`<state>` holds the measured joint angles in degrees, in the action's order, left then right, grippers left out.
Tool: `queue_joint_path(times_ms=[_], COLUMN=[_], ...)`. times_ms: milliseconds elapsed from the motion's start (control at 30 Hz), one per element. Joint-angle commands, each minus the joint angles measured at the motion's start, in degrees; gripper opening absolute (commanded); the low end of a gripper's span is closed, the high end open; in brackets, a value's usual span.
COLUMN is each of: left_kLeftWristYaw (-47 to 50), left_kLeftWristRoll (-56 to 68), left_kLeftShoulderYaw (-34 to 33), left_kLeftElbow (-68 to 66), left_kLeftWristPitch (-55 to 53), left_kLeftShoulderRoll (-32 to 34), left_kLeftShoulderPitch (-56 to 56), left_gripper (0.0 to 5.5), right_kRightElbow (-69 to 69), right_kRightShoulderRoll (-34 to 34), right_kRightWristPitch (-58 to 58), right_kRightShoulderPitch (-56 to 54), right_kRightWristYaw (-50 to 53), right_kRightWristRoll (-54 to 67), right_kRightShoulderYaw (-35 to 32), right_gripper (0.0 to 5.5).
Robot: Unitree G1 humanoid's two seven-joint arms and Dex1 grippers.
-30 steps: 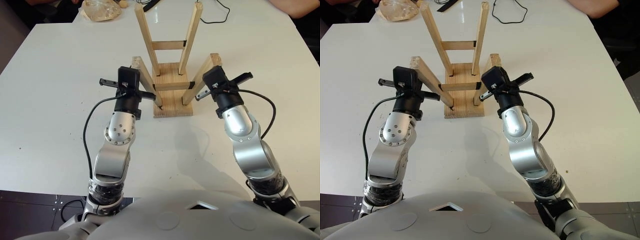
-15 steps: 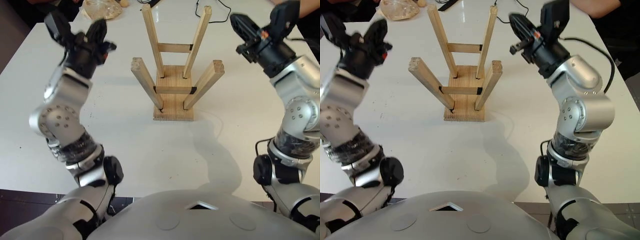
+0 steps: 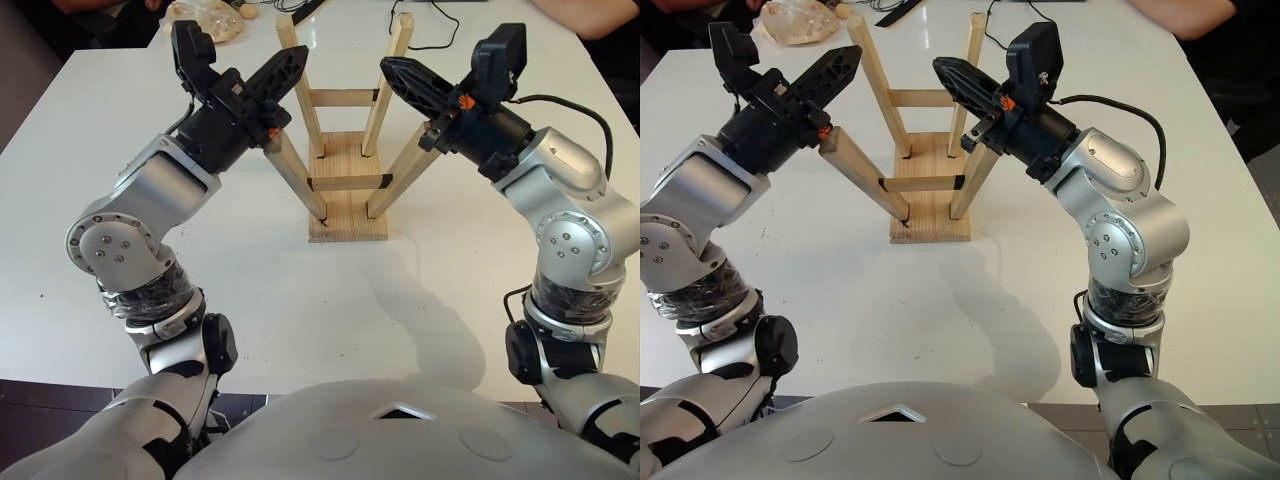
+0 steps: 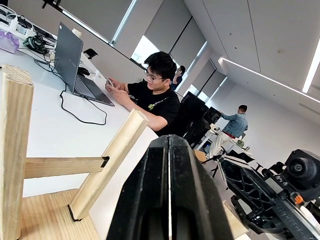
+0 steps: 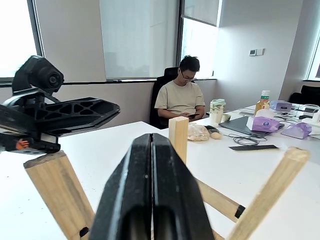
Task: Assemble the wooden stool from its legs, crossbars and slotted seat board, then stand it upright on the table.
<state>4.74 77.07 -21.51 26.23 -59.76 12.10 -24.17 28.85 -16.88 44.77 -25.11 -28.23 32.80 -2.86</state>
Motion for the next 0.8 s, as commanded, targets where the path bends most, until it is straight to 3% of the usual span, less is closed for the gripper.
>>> queue_joint_path(times_ms=[33, 233, 267, 333, 400, 467, 633, 800], left_kLeftWristYaw=[1.0, 1.2, 0.8, -2.0, -9.4, -17.3, -32.7, -40.2], left_kLeftWristRoll=[-1.9, 5.1, 5.2, 1.8, -8.5, -16.9, -24.4, -29.6], left_kLeftShoulderYaw=[4.5, -5.2, -7.4, -10.8, -8.0, -2.3, 7.4, 14.1], left_kLeftElbow=[-3.2, -3.5, -6.1, -15.1, -25.6, -29.4, -17.5, -7.4], left_kLeftWristPitch=[-0.2, 13.9, 15.1, 15.7, 15.7, 16.2, 17.9, 17.5], left_kLeftShoulderRoll=[0.5, 1.9, 3.5, 8.5, 15.3, 19.5, 21.7, 25.1], left_kLeftShoulderPitch=[4.0, -1.5, -1.1, 2.5, 9.2, 17.5, 33.7, 39.3], left_gripper=[0.04, 0.04, 0.04, 0.04, 0.04, 0.04, 0.04, 0.04], right_kRightElbow=[-2.9, -12.6, -16.6, -29.5, -41.8, -47.4, -49.6, -43.4], right_kRightShoulderRoll=[2.2, 4.5, 3.4, -2.0, -5.7, -6.1, -8.8, -7.6], right_kRightWristPitch=[2.9, 0.6, -0.9, -8.0, -16.3, -20.3, -29.1, -27.5], right_kRightShoulderPitch=[0.2, -11.5, -12.1, -9.8, -7.2, -5.7, -0.9, 1.4], right_kRightWristYaw=[0.8, 7.3, 6.3, -1.0, -8.0, -12.7, -24.6, -34.4], right_kRightWristRoll=[4.8, 18.3, 17.0, 5.8, -4.6, -7.4, -10.6, -7.7], right_kRightShoulderYaw=[-0.6, -15.8, -16.3, -8.7, -0.1, 2.2, 4.7, 7.5], right_gripper=[0.0, 0.0, 0.0, 0.0, 0.0, 0.0, 0.0, 0.0])
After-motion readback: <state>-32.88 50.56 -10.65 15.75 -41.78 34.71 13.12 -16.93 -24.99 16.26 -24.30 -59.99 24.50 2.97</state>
